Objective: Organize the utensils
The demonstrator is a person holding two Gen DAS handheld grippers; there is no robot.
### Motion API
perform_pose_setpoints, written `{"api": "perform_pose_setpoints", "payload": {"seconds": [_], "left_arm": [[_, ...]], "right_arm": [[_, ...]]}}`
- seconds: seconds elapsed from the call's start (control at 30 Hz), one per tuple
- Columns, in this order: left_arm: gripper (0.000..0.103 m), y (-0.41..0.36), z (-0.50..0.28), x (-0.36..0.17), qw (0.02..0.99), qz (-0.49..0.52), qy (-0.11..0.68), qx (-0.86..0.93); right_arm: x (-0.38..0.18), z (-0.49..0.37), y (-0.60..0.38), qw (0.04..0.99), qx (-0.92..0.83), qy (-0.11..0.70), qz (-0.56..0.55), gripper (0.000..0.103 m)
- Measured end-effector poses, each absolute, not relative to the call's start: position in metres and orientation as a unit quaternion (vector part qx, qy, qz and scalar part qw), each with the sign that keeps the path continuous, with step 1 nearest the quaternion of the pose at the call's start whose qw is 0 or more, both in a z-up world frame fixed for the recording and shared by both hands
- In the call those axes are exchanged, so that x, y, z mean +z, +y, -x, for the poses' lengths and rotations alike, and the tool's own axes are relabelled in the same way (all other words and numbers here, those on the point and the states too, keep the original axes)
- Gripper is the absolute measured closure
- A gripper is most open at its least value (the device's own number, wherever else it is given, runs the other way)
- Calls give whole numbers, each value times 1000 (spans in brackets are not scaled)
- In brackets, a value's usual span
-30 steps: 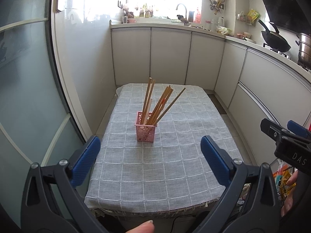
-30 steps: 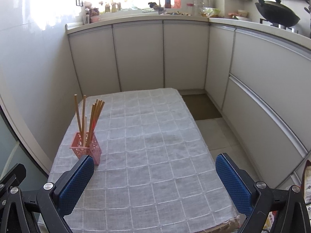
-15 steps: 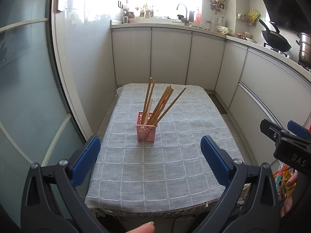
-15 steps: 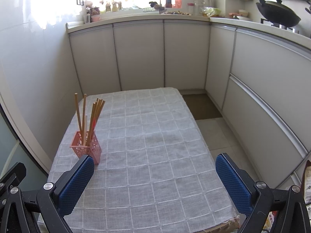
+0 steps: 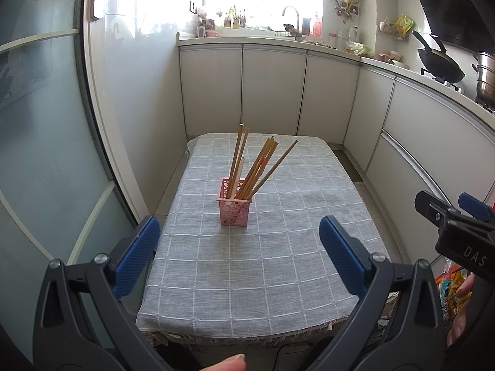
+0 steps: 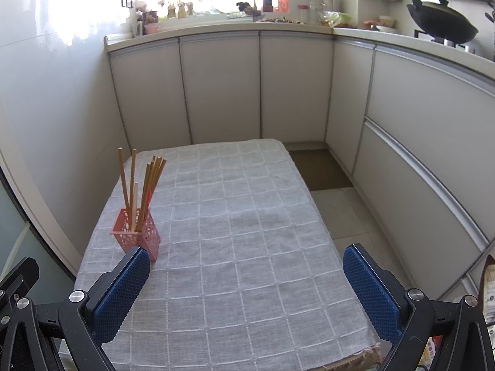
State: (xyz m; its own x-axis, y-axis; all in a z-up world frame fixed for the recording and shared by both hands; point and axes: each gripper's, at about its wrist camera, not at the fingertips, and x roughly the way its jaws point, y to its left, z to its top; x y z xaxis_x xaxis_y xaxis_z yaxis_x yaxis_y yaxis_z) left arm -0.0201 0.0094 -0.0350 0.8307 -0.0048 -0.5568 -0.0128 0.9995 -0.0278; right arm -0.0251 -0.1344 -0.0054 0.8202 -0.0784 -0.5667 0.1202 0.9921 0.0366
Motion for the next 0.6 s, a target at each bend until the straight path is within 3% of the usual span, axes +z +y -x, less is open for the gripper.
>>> {"api": "perform_pose_setpoints", "payload": {"seconds": [0.6], "left_arm": [[1,8,17,-37,955,22,296,5]], "right_arm": [[-9,20,-137,952,-47,302,-33,1]]}}
